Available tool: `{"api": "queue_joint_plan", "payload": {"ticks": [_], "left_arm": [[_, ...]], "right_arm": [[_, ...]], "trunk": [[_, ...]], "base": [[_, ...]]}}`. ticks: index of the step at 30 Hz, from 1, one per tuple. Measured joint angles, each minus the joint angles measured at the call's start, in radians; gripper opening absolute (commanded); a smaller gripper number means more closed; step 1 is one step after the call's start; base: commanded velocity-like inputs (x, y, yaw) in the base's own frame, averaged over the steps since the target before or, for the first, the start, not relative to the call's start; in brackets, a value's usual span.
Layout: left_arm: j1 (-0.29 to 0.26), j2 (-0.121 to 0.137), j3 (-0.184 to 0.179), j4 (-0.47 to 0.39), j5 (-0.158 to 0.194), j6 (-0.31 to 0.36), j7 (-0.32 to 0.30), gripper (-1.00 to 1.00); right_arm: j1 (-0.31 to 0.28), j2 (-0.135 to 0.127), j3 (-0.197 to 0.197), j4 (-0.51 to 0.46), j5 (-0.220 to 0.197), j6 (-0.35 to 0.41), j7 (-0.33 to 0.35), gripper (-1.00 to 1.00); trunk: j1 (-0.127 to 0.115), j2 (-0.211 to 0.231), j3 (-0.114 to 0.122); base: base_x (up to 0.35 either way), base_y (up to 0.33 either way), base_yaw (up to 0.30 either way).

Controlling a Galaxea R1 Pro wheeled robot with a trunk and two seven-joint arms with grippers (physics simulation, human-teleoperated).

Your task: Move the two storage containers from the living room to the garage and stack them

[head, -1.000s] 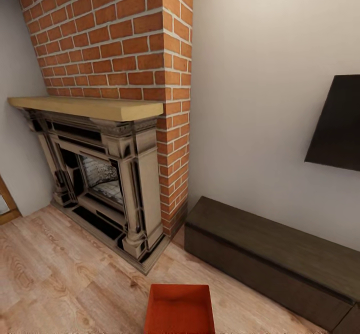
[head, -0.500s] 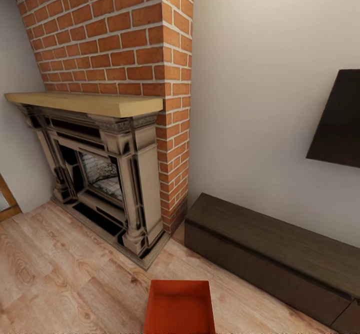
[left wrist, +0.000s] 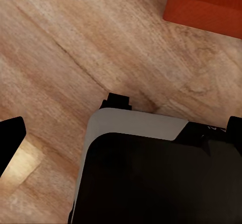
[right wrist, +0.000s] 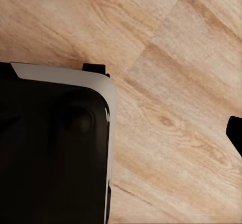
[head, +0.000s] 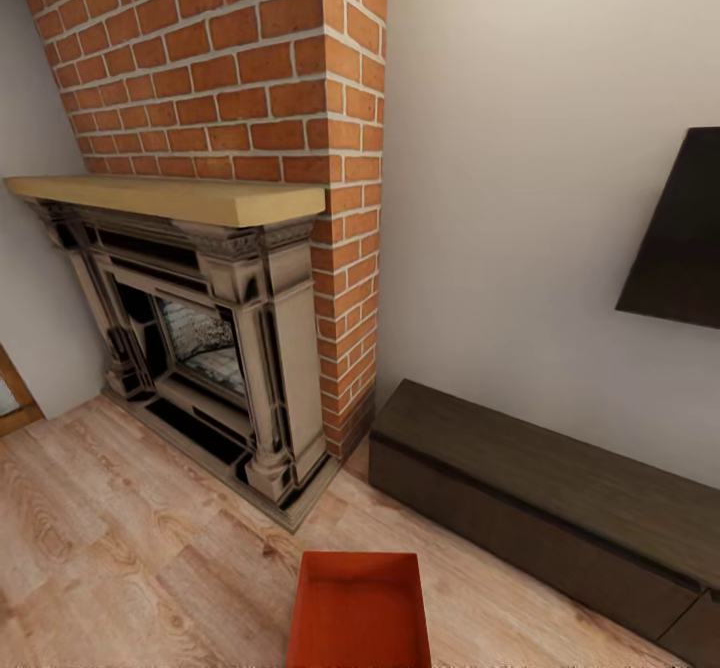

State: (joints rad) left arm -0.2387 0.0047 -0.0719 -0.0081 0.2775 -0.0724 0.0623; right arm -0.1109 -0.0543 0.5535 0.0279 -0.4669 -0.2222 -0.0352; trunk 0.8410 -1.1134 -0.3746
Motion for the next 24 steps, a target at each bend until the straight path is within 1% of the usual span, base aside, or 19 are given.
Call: {"api": "queue_joint_plan", "payload": {"ticks": [24], "left_arm": [[0.000, 0.000, 0.000, 0.000, 0.000, 0.000, 0.000, 1.00]], "right_arm": [[0.000, 0.000, 0.001, 0.002, 0.000, 0.005, 0.000, 1.00]], "trunk": [[0.000, 0.000, -0.038]], "base": [[0.000, 0.000, 0.000]]}}
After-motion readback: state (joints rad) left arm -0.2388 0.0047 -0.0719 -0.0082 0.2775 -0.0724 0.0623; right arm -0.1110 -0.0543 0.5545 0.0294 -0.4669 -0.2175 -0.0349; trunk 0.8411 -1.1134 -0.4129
